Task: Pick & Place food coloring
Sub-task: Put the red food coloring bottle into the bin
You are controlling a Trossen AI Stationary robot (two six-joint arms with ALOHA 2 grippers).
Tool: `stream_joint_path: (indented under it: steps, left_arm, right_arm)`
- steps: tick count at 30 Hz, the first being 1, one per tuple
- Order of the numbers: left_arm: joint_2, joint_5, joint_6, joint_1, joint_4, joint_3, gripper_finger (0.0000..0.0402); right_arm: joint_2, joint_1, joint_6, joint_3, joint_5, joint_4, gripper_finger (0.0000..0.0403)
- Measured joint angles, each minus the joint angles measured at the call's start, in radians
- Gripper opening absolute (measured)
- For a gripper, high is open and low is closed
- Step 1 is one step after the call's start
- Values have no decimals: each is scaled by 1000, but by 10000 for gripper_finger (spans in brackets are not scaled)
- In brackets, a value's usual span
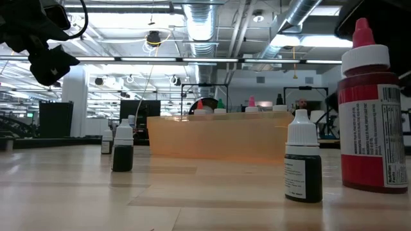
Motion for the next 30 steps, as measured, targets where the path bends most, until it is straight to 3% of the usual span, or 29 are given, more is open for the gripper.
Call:
stream_joint_path:
  steps: [9, 30]
  left_arm:
    - [0, 22, -11, 0, 0, 0, 206]
    - [0, 65, -14, 0, 0, 0, 206]
  right_arm:
    - [31, 0, 27, 29, 55, 24, 268]
    - [38, -21, 124, 30, 51, 51, 266]
